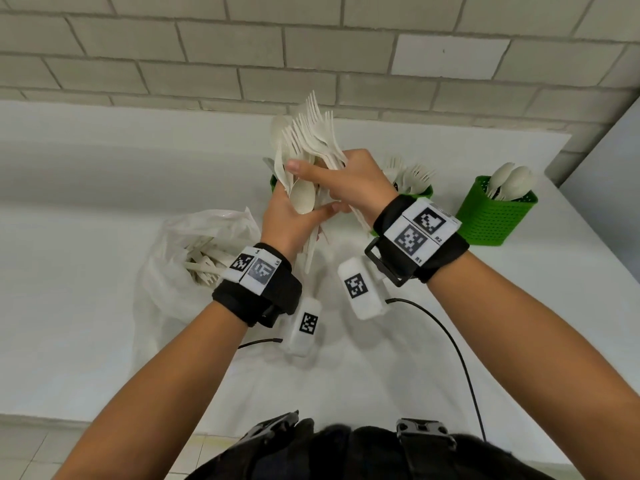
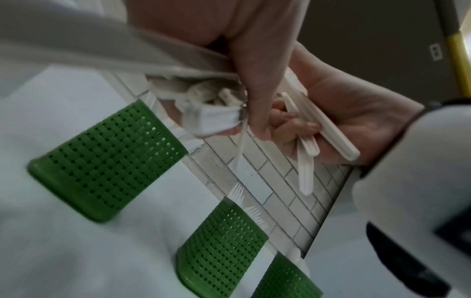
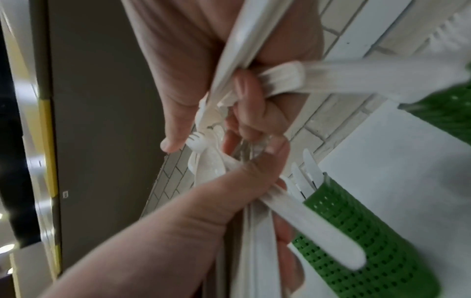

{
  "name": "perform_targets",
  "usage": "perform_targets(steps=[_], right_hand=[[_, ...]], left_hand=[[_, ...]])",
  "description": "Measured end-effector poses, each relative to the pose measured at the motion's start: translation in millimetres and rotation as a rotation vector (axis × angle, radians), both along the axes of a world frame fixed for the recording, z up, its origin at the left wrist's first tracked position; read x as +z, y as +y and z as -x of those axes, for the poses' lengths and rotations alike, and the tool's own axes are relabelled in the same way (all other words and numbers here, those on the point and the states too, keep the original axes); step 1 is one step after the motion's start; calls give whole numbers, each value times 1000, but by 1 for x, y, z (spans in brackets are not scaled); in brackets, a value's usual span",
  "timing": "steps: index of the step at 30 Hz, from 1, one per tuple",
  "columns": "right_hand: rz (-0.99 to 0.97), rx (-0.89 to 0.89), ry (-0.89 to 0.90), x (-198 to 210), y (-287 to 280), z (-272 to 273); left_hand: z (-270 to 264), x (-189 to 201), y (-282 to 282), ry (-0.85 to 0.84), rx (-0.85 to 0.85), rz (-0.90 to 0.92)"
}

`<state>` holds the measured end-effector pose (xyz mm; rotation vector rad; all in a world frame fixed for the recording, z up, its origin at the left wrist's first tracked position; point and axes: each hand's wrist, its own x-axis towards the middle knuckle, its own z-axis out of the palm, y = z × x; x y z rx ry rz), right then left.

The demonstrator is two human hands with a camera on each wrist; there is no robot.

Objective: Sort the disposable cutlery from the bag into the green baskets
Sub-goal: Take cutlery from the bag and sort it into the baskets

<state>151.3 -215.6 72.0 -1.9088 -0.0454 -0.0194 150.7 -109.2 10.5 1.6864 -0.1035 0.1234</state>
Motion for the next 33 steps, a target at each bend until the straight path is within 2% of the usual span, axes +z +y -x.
perform_targets(steps=[4, 7, 10, 16, 22, 27, 30, 33], right_hand=[[-3, -48, 1, 5, 4, -3], [-77, -98, 38, 4, 2, -3], [-108, -159, -33, -2, 2, -4], [68, -99, -169, -12, 1, -6], [21, -207, -213, -15, 4, -7], [-229, -304, -134, -8, 2, -15], [-448, -348, -107, -3, -6, -22], [-699, -370, -12, -4, -16, -28]], left_hand=[[0, 2, -3, -25, 62, -85], [0, 2, -3, -40, 96, -97], [1, 3, -6, -34, 98, -97], [3, 3, -10, 35, 79, -14], [4, 8, -5, 66, 8, 88], [5, 8, 5, 135, -60, 210], [3, 6, 12, 199, -128, 313], [0, 4, 14, 224, -146, 336]])
